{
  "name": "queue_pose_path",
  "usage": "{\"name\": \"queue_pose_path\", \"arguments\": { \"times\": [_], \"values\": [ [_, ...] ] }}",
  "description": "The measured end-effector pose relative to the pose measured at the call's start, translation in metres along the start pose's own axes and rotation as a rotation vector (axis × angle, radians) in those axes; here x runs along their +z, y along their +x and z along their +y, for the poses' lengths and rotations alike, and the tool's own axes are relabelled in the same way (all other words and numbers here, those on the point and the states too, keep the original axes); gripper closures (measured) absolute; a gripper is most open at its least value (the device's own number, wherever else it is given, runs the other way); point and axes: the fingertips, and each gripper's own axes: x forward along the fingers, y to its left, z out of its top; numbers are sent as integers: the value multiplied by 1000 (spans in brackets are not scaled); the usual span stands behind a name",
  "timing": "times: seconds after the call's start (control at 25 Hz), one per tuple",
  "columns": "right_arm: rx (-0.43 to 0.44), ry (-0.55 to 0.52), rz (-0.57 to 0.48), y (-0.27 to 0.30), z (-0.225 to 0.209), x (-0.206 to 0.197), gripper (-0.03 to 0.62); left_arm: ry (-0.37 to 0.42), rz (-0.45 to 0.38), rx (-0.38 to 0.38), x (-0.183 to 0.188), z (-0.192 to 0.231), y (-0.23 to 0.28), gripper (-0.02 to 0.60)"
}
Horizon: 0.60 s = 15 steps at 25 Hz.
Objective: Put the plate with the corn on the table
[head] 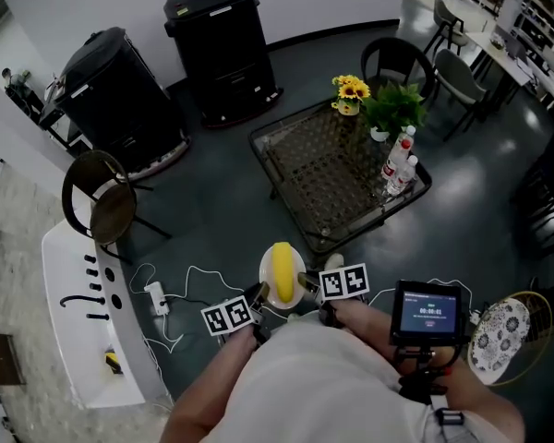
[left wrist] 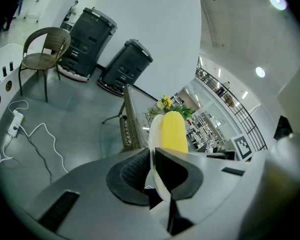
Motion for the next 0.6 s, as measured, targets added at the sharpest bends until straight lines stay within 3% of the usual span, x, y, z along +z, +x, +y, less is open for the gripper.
{"name": "queue_pose_path", "arguments": {
  "times": [0.6],
  "values": [
    [-19, 11, -19, -13, -5, 1, 537, 4, 19, -19, -4, -11, 6, 541]
  ]
}}
